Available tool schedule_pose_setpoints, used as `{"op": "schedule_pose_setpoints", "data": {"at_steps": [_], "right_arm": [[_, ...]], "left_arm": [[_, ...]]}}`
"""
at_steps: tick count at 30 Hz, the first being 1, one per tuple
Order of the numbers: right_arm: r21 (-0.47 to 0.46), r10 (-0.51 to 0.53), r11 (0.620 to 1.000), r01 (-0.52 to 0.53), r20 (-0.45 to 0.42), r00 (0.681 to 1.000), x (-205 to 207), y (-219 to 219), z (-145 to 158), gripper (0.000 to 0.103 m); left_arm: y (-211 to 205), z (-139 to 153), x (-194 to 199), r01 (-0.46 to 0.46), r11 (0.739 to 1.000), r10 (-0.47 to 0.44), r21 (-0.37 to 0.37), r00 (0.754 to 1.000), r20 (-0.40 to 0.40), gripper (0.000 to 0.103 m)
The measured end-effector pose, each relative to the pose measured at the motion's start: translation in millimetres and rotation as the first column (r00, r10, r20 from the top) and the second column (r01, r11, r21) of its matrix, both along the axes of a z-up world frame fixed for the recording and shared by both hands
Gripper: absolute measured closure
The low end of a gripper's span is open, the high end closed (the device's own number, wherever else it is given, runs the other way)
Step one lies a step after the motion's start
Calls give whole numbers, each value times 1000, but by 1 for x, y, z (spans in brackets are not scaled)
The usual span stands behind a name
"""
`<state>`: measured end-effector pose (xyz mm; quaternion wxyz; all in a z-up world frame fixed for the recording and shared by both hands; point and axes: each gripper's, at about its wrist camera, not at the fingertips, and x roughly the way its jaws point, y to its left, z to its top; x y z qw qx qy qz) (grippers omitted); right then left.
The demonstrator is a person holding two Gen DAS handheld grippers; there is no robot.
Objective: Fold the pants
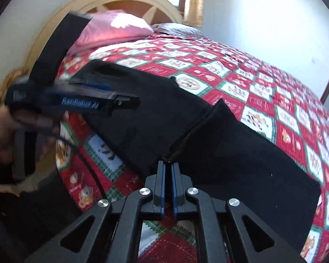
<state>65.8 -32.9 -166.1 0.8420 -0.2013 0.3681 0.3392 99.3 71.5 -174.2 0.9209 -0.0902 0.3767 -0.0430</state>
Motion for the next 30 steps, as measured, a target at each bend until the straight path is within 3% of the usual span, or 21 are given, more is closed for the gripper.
{"op": "schedule_pose_setpoints", "data": {"at_steps": [3, 7, 8, 9, 11, 16, 19, 21, 24, 27, 30], "right_arm": [[-41, 17, 999, -19, -42, 999, 2, 4, -15, 98], [-3, 10, 1000, -11, -47, 999, 6, -3, -6, 94], [7, 6, 1000, -6, -36, 999, 7, -6, -3, 83], [28, -3, 1000, 3, -19, 1000, 9, -8, 2, 65], [82, -25, 996, 27, -21, 999, 15, -14, 10, 54], [164, -101, 980, 113, -80, 992, 40, -20, 12, 54], [79, -78, 992, 94, -184, 980, 51, -6, -11, 54], [67, -65, 995, 74, -118, 991, 43, -2, -12, 54], [97, -86, 990, 99, -129, 988, 42, -6, -7, 54], [152, -130, 978, 144, -99, 987, 39, -19, 1, 54], [166, -160, 971, 169, -69, 985, 36, -27, 3, 54]], "left_arm": [[1, 0, 0, -2, 1000, 2, 3, 1000, -1, 13], [5, 3, 1, -9, 1000, 9, 8, 1000, 8, 13], [7, 4, 1, -12, 1000, 12, 9, 1000, 11, 13], [8, 5, 1, -14, 1000, 14, 11, 1000, 14, 13], [13, 7, 2, -28, 999, 28, 33, 999, 24, 13], [39, 15, 2, -89, 994, 85, 58, 995, 56, 10], [67, 17, 1, -146, 985, 140, 90, 987, 76, 9], [90, 16, 0, -193, 975, 185, 108, 979, 82, 9], [129, 15, -6, -277, 953, 267, 124, 959, 90, 9], [168, 7, -14, -347, 934, 341, 80, 936, 83, 10], [190, -3, -19, -362, 932, 362, -6, 930, 68, 19]]}}
